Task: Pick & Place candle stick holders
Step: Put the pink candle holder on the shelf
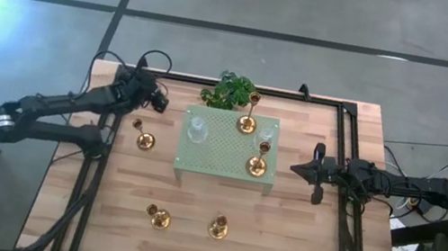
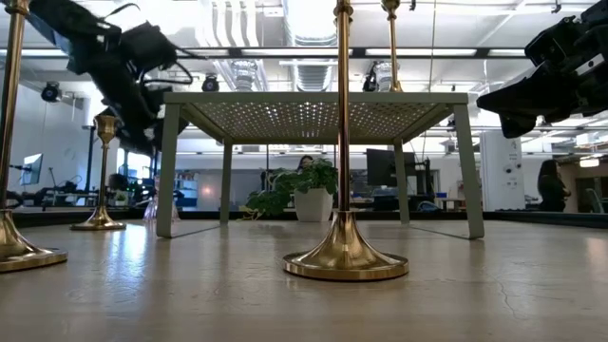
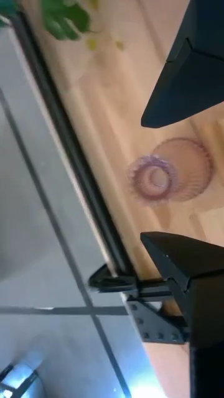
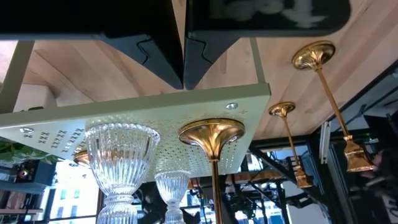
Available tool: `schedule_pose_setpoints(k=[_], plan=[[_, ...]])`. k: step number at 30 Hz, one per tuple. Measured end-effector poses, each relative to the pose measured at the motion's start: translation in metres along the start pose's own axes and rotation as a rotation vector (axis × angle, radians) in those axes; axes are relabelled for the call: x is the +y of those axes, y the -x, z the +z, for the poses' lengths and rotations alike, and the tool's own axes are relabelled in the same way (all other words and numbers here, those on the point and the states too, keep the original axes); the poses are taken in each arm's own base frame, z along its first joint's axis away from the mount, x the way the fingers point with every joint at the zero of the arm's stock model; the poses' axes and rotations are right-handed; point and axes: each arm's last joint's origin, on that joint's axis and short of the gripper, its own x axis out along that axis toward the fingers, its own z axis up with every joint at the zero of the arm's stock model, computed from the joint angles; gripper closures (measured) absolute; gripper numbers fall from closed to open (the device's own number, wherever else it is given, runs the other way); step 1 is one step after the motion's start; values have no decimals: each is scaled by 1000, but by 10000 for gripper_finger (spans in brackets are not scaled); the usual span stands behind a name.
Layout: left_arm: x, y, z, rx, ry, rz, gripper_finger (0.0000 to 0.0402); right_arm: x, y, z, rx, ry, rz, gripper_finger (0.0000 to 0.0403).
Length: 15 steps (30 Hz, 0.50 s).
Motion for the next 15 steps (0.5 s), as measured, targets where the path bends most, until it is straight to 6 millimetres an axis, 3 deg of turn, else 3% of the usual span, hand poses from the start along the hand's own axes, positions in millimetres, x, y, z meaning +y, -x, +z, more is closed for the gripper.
schedule_pose_setpoints(k=[5,15], plan=[[1,-8,-16,48,-48,-62,110,0,0,0,0,0,0,394],[0,-13,-29,64,-81,-107,110,0,0,0,0,0,0,394]])
